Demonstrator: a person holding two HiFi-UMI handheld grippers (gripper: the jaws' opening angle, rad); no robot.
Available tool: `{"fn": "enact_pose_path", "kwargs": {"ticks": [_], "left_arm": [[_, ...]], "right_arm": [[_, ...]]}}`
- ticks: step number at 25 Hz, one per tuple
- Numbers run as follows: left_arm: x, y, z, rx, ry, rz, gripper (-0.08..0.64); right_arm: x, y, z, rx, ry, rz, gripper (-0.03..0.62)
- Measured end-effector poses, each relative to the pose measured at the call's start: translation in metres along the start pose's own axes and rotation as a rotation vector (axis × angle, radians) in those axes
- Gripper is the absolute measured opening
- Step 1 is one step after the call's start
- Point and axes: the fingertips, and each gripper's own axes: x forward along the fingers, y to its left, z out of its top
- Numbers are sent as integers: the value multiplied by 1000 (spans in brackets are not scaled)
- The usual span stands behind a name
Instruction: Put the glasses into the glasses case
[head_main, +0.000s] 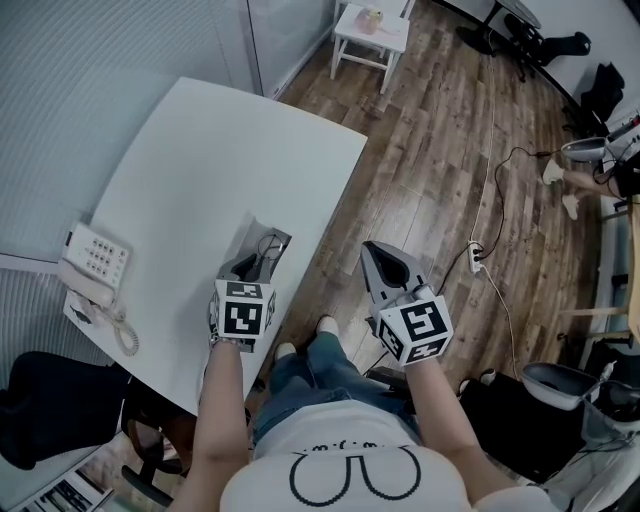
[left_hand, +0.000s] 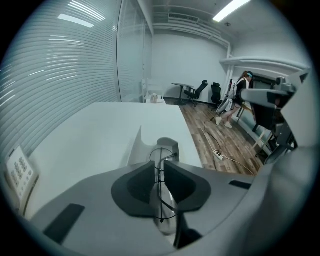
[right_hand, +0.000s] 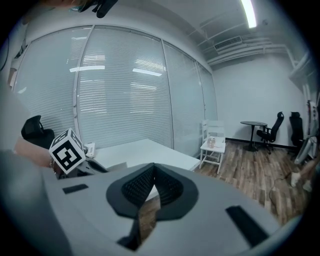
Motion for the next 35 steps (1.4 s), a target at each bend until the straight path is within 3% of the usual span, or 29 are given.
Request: {"fn": "enact_pose_path", "kwargs": {"ticks": [9, 15, 29, 35], "left_arm": [[-74, 36, 38, -33, -236, 50, 74], [-124, 58, 25, -15, -332, 107, 18], [-223, 73, -4, -13, -519, 92, 15], [-256, 73, 3, -35, -613, 106, 15]], "right_arm": [[-14, 37, 25, -30, -63, 2, 12], [-34, 74, 29, -48, -98, -8, 12], [-99, 145, 73, -106, -268, -105, 11], [-115, 171, 94, -177, -315, -85, 11]]}}
